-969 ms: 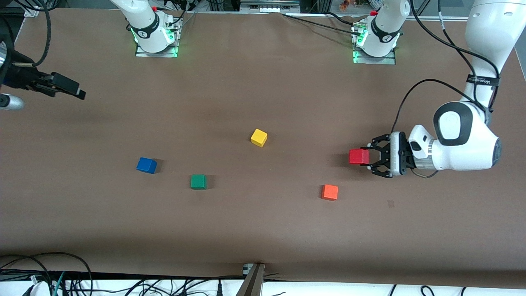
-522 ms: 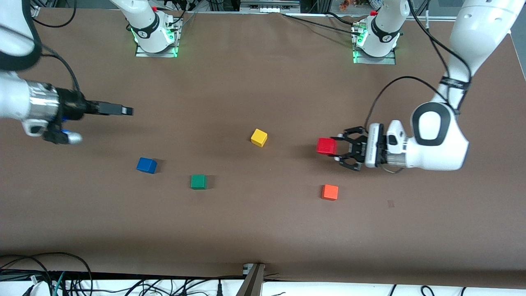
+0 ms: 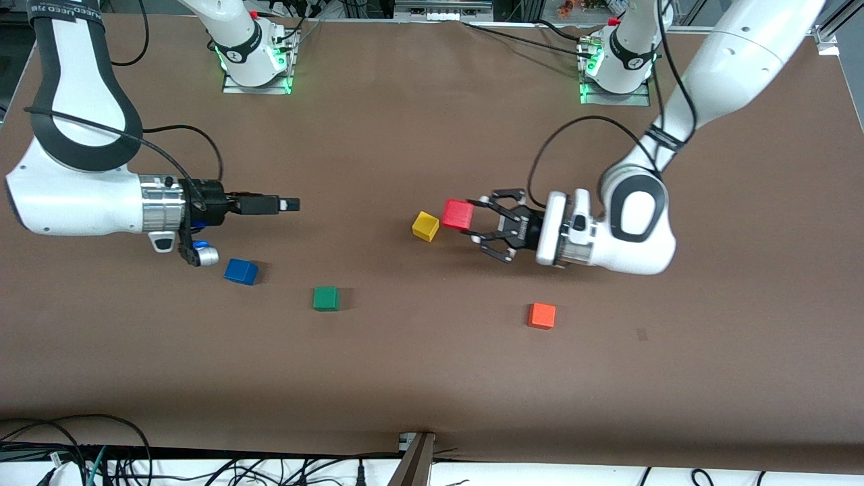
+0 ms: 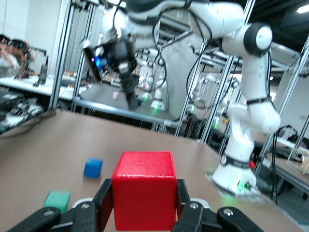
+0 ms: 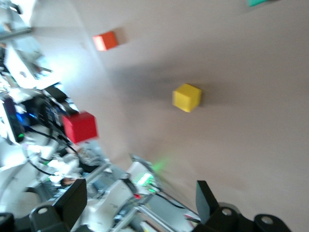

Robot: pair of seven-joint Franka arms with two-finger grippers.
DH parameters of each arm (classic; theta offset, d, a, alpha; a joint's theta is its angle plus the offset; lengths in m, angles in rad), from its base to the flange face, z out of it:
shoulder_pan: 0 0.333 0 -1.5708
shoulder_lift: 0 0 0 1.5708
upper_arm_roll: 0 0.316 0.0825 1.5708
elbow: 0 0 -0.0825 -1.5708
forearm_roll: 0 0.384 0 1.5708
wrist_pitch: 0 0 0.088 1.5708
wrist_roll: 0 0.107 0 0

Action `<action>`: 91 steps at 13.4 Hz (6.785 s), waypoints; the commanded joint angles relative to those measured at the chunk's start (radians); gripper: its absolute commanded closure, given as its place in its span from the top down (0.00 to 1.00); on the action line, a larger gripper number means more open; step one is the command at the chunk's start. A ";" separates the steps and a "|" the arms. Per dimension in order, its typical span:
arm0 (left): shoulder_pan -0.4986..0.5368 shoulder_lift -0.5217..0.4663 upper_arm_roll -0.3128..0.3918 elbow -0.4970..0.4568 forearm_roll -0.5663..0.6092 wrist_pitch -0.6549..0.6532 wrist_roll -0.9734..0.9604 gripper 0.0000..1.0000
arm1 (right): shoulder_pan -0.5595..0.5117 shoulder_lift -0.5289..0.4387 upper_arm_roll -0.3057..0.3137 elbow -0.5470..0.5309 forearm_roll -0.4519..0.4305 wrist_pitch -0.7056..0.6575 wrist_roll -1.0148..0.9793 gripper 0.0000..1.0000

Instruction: Pass red block to right arm, stack on blue

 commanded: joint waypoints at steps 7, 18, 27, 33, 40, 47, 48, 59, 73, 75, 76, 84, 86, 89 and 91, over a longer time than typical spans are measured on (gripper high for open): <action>-0.217 0.028 0.007 0.065 -0.329 0.034 0.041 0.00 | 0.005 -0.075 0.019 -0.255 0.460 0.083 -0.206 1.00; -0.301 0.121 0.010 0.204 -0.339 0.159 0.030 0.00 | 0.010 -0.101 0.065 -0.320 0.497 0.063 -0.272 1.00; -0.301 0.126 0.010 0.204 -0.343 0.159 0.029 0.00 | 0.037 -0.077 0.092 -0.308 0.497 0.107 -0.311 0.73; -0.293 0.124 0.010 0.202 -0.345 0.151 0.001 0.00 | 0.033 -0.063 0.089 -0.292 0.496 0.098 -0.361 0.02; -0.228 0.104 0.011 0.191 -0.308 0.094 -0.091 1.00 | 0.033 -0.064 0.088 -0.280 0.485 0.095 -0.355 0.01; -0.024 0.009 0.011 0.204 0.205 0.028 -0.307 1.00 | 0.027 -0.024 0.086 -0.137 0.046 0.092 -0.293 0.01; 0.007 -0.014 0.013 0.204 0.286 0.027 -0.301 1.00 | 0.027 -0.009 0.086 -0.119 -0.016 0.091 -0.295 0.01; 0.149 -0.190 0.134 0.245 0.726 -0.301 -0.303 1.00 | 0.019 0.219 0.077 0.132 -0.968 0.019 -0.279 0.00; -0.104 -0.538 0.562 0.168 1.305 -0.360 -0.681 1.00 | -0.012 0.342 0.033 0.189 -1.120 0.207 -0.049 0.00; -0.138 -0.566 0.565 0.168 1.370 -0.358 -0.843 1.00 | -0.016 0.342 0.034 0.162 -1.097 0.215 -0.049 0.00; -0.154 -0.578 0.565 0.167 1.378 -0.358 -0.943 1.00 | -0.018 0.342 0.034 0.157 -1.081 0.222 -0.049 0.00; -0.188 -0.626 0.565 0.098 1.379 -0.156 -1.197 1.00 | -0.030 0.341 0.034 0.139 -1.070 0.232 -0.062 0.00; -0.186 -0.632 0.565 0.098 1.378 -0.133 -1.203 1.00 | -0.036 0.339 0.034 0.139 -1.066 0.232 -0.066 0.01; -0.186 -0.649 0.567 0.076 1.378 -0.140 -1.285 1.00 | -0.038 0.341 0.034 0.139 -1.051 0.233 -0.052 0.64; -0.189 -0.655 0.584 0.066 1.378 -0.165 -1.506 1.00 | -0.038 0.339 0.033 0.140 -1.041 0.233 -0.049 1.00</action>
